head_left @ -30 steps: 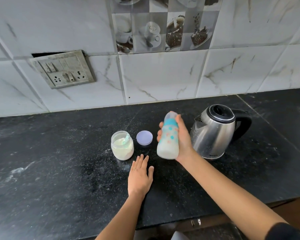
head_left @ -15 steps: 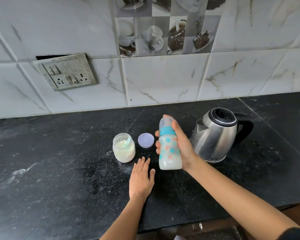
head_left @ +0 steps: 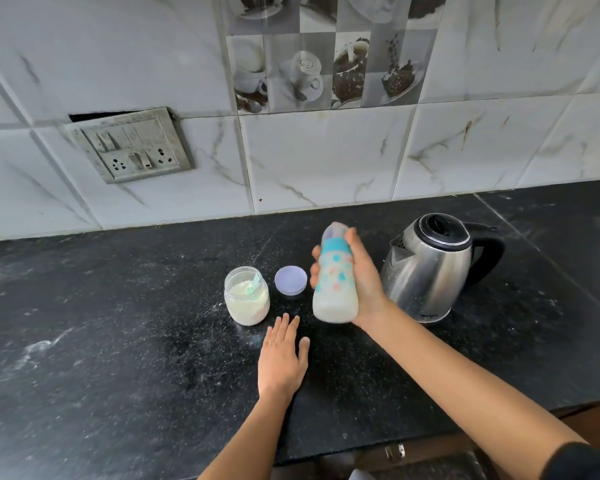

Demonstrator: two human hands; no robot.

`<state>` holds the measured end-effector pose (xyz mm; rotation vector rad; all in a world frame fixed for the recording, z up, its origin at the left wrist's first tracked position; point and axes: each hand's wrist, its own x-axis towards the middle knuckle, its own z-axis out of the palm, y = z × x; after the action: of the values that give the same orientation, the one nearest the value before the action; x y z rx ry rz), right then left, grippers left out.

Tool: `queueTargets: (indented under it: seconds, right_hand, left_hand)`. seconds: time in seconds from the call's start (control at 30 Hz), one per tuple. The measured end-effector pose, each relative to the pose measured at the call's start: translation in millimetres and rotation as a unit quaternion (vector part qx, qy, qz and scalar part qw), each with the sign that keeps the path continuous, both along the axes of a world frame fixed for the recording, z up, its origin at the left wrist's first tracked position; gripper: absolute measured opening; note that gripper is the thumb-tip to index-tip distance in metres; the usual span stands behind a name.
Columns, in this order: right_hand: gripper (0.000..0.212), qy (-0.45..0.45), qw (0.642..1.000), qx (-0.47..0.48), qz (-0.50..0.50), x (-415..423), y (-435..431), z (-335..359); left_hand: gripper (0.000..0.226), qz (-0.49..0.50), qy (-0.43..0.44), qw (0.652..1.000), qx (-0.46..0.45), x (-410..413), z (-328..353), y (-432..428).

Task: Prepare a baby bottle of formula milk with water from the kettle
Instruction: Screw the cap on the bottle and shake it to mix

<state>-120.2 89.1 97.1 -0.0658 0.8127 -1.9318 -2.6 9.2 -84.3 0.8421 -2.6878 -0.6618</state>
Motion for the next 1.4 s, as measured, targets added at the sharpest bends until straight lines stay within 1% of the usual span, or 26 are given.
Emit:
queueTargets:
  seconds: [0.07,0.1,0.13,0.2,0.23,0.27,0.37,0.4,0.43,0.5,0.53,0.57,0.67,0.7,0.83,0.93,1.0,1.03,1.13,1.17,1.27,1.3,1.33,1.4]
  right_hand:
    - [0.054,0.057,0.997,0.026,0.039,7.9,3.9,-5.6]
    - [0.053,0.067,0.997,0.023,0.040,8.0,4.7,-3.4]
    - [0.050,0.056,0.998,0.011,0.024,2.7,3.3,-0.5]
    - [0.047,-0.001,0.999,-0.014,-0.033,-8.9,1.9,9.1]
    - [0.046,-0.016,0.999,-0.018,-0.043,-10.9,2.3,11.3]
    - [0.047,-0.006,0.999,-0.015,-0.030,-9.2,3.3,10.3]
    - [0.050,0.072,0.997,0.021,0.034,8.1,8.8,-1.4]
    - [0.048,0.080,0.996,0.019,0.039,9.2,8.7,-1.5]
    - [0.047,0.064,0.998,0.008,0.027,4.7,6.2,-0.4]
    - [0.046,-0.003,0.999,-0.024,-0.022,-6.6,2.1,5.3]
    - [0.046,-0.022,0.999,-0.032,-0.031,-8.5,0.8,7.2]
    - [0.046,-0.014,0.999,-0.033,-0.022,-6.4,0.4,6.7]
    - [0.043,0.068,0.996,-0.005,0.051,13.6,5.3,4.0]
    - [0.043,0.073,0.995,-0.005,0.060,15.1,5.4,6.0]
    - [0.046,-0.008,0.999,-0.048,-0.021,-9.3,0.3,14.4]
    - [0.048,0.021,0.999,-0.024,0.026,0.4,6.2,5.6]
    - [0.045,0.042,0.998,-0.003,0.045,7.6,9.1,3.5]
    - [0.044,0.031,0.999,-0.009,0.034,4.1,7.6,3.1]
    - [0.047,-0.041,0.998,-0.027,-0.028,-9.1,1.3,7.0]
    - [0.048,-0.037,0.999,-0.024,-0.017,-8.0,1.6,5.0]
    - [0.051,0.031,0.998,0.008,0.062,10.6,5.4,0.8]
    - [0.050,0.038,0.997,0.008,0.066,12.3,5.5,2.6]
    - [0.048,0.023,0.998,-0.004,0.051,7.7,3.1,3.9]
    - [0.048,-0.036,0.999,-0.040,-0.004,-4.3,-0.3,9.0]
  left_hand:
    - [0.053,-0.001,-0.002,1.000,-0.002,0.1,-1.1,0.2]
    - [0.053,-0.001,-0.001,1.000,-0.004,-0.2,-1.2,-0.1]
    - [0.052,0.000,-0.002,1.000,-0.005,0.0,-1.0,-0.3]
    - [0.052,0.000,-0.004,1.000,-0.003,-0.6,-1.3,-0.3]
    - [0.053,0.001,-0.004,1.000,-0.002,-0.5,-1.4,-0.1]
    - [0.053,0.001,-0.004,1.000,-0.001,0.1,-1.1,0.0]
    - [0.053,-0.004,-0.005,1.000,-0.002,-0.1,-2.0,-0.1]
    - [0.053,-0.003,-0.005,1.000,-0.004,-0.2,-2.1,-0.4]
    - [0.053,-0.002,-0.006,1.000,-0.005,-0.3,-1.2,-0.7]
    - [0.053,-0.001,-0.006,1.000,-0.003,-0.7,-0.8,-0.6]
    - [0.053,0.000,-0.005,1.000,-0.002,-0.6,-0.8,-0.7]
    - [0.053,0.001,-0.005,1.000,-0.001,0.0,-0.4,-0.5]
    - [0.053,-0.003,-0.009,1.000,0.002,0.1,-0.8,-0.1]
    - [0.053,-0.002,-0.008,1.000,0.001,0.2,-1.3,-0.3]
    - [0.052,0.000,-0.004,1.000,0.000,-0.5,-1.0,-1.1]
    - [0.052,-0.001,-0.005,1.000,0.000,0.1,-1.3,-0.3]
    - [0.052,-0.001,-0.005,1.000,-0.001,-0.1,-2.9,-1.0]
    - [0.052,-0.002,-0.005,1.000,0.000,0.2,-3.4,-0.2]
    - [0.052,-0.001,0.001,1.000,-0.001,0.2,-3.6,-0.6]
    - [0.052,-0.001,0.001,1.000,0.000,0.3,-3.7,0.1]
    - [0.052,-0.003,0.004,1.000,0.000,0.8,-4.1,-0.7]
    - [0.052,-0.002,0.006,1.000,0.000,0.4,-4.4,-1.1]
    - [0.052,-0.002,0.007,1.000,-0.001,0.3,-4.2,-1.8]
    - [0.052,-0.003,0.007,1.000,-0.003,-0.7,-4.0,-1.7]
